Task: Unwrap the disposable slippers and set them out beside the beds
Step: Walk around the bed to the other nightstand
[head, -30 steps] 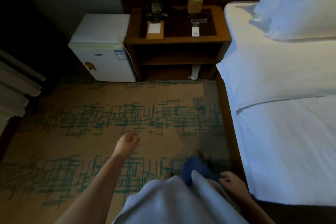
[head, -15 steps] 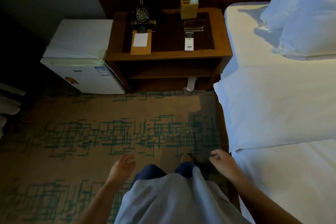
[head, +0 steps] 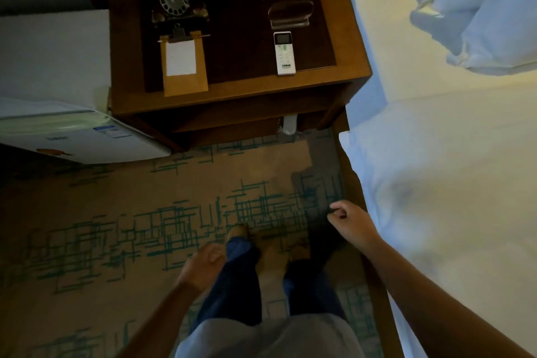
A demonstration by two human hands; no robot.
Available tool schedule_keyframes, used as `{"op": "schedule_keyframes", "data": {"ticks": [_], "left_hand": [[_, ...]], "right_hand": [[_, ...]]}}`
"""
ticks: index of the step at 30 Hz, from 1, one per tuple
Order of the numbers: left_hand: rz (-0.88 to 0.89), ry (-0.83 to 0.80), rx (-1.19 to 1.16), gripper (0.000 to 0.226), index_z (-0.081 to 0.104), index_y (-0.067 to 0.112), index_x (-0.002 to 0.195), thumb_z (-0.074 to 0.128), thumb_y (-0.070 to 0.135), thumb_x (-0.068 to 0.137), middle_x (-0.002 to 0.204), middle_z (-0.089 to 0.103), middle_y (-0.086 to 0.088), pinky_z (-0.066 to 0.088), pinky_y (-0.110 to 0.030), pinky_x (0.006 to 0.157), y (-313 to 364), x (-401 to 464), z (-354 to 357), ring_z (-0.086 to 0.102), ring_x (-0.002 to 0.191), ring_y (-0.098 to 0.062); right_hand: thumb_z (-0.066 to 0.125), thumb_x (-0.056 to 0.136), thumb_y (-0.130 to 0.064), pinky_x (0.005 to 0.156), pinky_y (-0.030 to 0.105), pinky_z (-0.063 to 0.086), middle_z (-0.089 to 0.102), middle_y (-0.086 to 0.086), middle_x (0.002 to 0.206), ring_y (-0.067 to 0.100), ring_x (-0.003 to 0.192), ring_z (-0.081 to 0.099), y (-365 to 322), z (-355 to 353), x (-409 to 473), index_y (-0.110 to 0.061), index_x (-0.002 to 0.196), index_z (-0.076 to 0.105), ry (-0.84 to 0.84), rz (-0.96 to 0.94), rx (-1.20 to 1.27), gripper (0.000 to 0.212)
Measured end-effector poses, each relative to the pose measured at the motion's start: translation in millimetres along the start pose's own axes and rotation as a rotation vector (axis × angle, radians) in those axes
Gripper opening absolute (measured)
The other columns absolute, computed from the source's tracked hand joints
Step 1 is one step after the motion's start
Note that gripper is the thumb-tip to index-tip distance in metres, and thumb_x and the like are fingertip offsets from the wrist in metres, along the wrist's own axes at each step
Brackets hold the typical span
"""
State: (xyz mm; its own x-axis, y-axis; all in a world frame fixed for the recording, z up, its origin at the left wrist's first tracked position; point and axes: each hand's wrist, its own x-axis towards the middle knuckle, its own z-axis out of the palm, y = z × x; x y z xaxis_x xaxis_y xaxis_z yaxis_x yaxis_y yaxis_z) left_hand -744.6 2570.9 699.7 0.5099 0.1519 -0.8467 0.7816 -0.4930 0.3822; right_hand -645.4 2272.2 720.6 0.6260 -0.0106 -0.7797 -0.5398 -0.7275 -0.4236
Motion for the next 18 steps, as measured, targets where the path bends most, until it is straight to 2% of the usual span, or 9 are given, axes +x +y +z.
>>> {"op": "schedule_keyframes", "data": {"ticks": [2,5,8,11,14,16,18], "left_hand": [[0.017,-0.002,-0.018,0.020,0.054,0.027,0.082,0.052,0.008,0.087,0.097,0.065,-0.010,0.043,-0.029,0.075,16.0,31.0,-13.5,0.061,0.091,-0.025],[0.074,0.009,-0.002,0.018,0.057,0.027,0.086,0.054,0.009,0.088,0.097,0.064,-0.011,0.042,-0.025,0.074,44.8,80.1,-23.2,0.060,0.089,-0.023],[0.121,-0.002,0.005,0.020,0.060,0.007,0.106,0.050,0.005,0.089,0.095,0.059,-0.010,0.040,-0.016,0.067,66.2,125.3,-21.4,0.055,0.088,-0.022],[0.177,0.033,-0.020,0.019,0.058,0.025,0.090,0.053,0.007,0.088,0.082,0.062,0.002,0.043,-0.026,0.067,76.2,172.1,-11.8,0.058,0.082,-0.025],[0.194,0.064,-0.005,0.021,0.055,0.027,0.087,0.054,0.006,0.085,0.079,0.059,0.011,0.044,-0.021,0.065,78.7,225.1,7.4,0.058,0.076,-0.019],[0.186,0.075,-0.029,0.016,0.057,0.023,0.092,0.055,0.010,0.083,0.078,0.061,0.003,0.047,-0.026,0.067,78.9,263.2,25.3,0.061,0.081,-0.026],[0.185,0.070,0.000,0.023,0.060,0.014,0.104,0.057,0.015,0.081,0.085,0.063,-0.007,0.047,-0.030,0.069,78.6,304.5,42.5,0.061,0.085,-0.032]], "right_hand": [[0.054,0.092,-0.022,0.075,0.024,0.039,0.058,0.000,0.098,0.014,0.086,0.053,-4.0,7.5,19.8,-0.012,0.123,0.054,0.013,0.014,0.032,0.033],[0.054,0.091,-0.021,0.067,0.022,0.042,0.061,0.002,0.101,0.011,0.079,0.054,-4.1,17.3,57.8,-0.012,0.123,0.055,0.018,0.040,0.089,0.033],[0.053,0.092,-0.020,0.066,0.023,0.045,0.060,0.001,0.096,0.017,0.082,0.059,-1.0,24.5,98.9,-0.015,0.124,0.054,0.005,0.076,0.130,0.033],[0.048,0.093,-0.019,0.067,0.029,0.048,0.059,0.002,0.091,0.026,0.082,0.063,3.4,29.2,145.4,-0.016,0.125,0.052,-0.006,0.078,0.137,0.033],[0.046,0.094,-0.018,0.058,0.027,0.040,0.055,-0.003,0.085,0.025,0.069,0.056,12.6,36.2,196.1,-0.016,0.127,0.050,-0.032,0.078,0.149,0.033],[0.046,0.095,-0.019,0.060,0.028,0.041,0.053,-0.005,0.091,0.030,0.076,0.061,20.4,41.6,233.9,-0.016,0.129,0.048,-0.036,0.062,0.108,0.035],[0.045,0.095,-0.021,0.062,0.029,0.044,0.053,-0.004,0.100,0.026,0.073,0.061,28.7,48.9,275.6,-0.017,0.133,0.046,-0.042,0.038,0.076,0.038]]}}
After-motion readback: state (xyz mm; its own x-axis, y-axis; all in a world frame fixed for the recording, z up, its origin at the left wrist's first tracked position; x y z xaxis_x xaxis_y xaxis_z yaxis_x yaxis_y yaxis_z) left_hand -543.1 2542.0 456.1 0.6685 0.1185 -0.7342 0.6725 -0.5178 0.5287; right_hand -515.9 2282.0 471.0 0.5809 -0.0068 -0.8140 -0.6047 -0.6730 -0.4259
